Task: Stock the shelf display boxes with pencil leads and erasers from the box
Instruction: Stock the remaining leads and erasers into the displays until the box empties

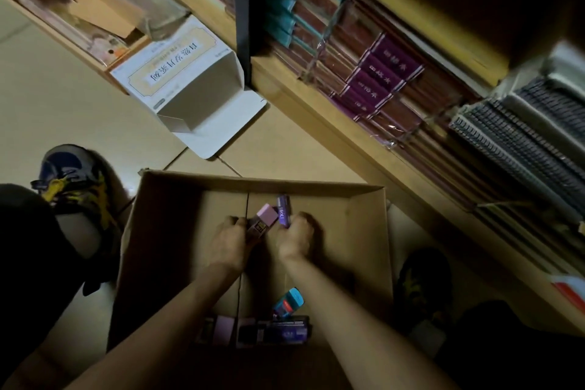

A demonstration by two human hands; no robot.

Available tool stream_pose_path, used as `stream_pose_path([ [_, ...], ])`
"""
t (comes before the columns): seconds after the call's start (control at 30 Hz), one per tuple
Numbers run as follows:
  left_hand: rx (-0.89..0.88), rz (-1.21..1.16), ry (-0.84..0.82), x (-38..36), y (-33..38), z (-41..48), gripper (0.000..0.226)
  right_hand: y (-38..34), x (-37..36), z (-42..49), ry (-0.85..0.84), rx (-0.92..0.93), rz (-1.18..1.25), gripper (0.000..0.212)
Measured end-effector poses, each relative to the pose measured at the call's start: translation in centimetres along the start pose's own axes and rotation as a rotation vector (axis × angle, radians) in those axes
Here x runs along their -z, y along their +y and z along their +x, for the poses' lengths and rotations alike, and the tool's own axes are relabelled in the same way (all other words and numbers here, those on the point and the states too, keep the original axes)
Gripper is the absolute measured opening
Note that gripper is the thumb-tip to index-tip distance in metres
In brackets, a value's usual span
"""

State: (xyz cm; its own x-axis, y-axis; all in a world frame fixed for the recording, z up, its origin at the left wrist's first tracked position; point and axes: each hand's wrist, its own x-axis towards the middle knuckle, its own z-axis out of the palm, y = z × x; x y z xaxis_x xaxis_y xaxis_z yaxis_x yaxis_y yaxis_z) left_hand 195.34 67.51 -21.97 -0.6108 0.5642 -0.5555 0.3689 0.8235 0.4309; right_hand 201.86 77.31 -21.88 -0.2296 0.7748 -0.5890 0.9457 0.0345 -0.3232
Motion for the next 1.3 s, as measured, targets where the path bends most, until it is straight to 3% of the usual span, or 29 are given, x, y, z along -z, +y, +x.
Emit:
stream_pose_path([
  [0.1, 0.006, -0.177, -0.059, 0.9, 0.2, -0.8, 0.032, 0.8, 2.4, -0.5, -0.105, -0.038, 0.347, 0.021],
  [0.23, 0.010, -0.553, -0.107, 3.5, 2.2, -3.6, 0.021, 2.1, 7.1, -3.4, -0.191, 0.145, 0.512, 0.065],
  [0.3, 0.018, -0.727, -0.140, 5.0, 3.5, -4.5, 0.012, 1.8, 9.1, -4.1, -0.246, 0.196, 0.568, 0.074],
  [0.43, -0.092, -0.883, -0.163, 9.3, 7.4, -7.3, 0.011, 0.3, 15.1, -7.2, -0.290, 0.302, 0.755, 0.049],
  [0.67, -0.310, -0.972, -0.129, 17.4, 13.9, -10.6, 0.014, -4.4, 26.4, -13.2, -0.143, 0.617, 0.813, 0.030],
  [0.83, -0.456, -1.065, -0.080, 23.6, 17.4, -12.8, 0.009, -7.7, 33.4, -16.6, -0.145, 0.765, 0.917, 0.013],
  [1.03, -0.632, -1.069, -0.046, 30.0, 20.5, -16.1, 0.034, -11.6, 38.7, -19.0, -0.122, 0.927, 0.880, 0.018],
  [1.17, -0.682, -1.130, 0.027, 32.3, 21.7, -16.2, 0.055, -12.8, 40.7, -19.3, -0.229, 1.014, 0.605, 0.026],
  [1.3, -0.665, -1.102, 0.098, 33.3, 22.2, -14.9, 0.068, -13.6, 40.7, -18.8, -0.237, 1.002, 0.432, 0.014],
])
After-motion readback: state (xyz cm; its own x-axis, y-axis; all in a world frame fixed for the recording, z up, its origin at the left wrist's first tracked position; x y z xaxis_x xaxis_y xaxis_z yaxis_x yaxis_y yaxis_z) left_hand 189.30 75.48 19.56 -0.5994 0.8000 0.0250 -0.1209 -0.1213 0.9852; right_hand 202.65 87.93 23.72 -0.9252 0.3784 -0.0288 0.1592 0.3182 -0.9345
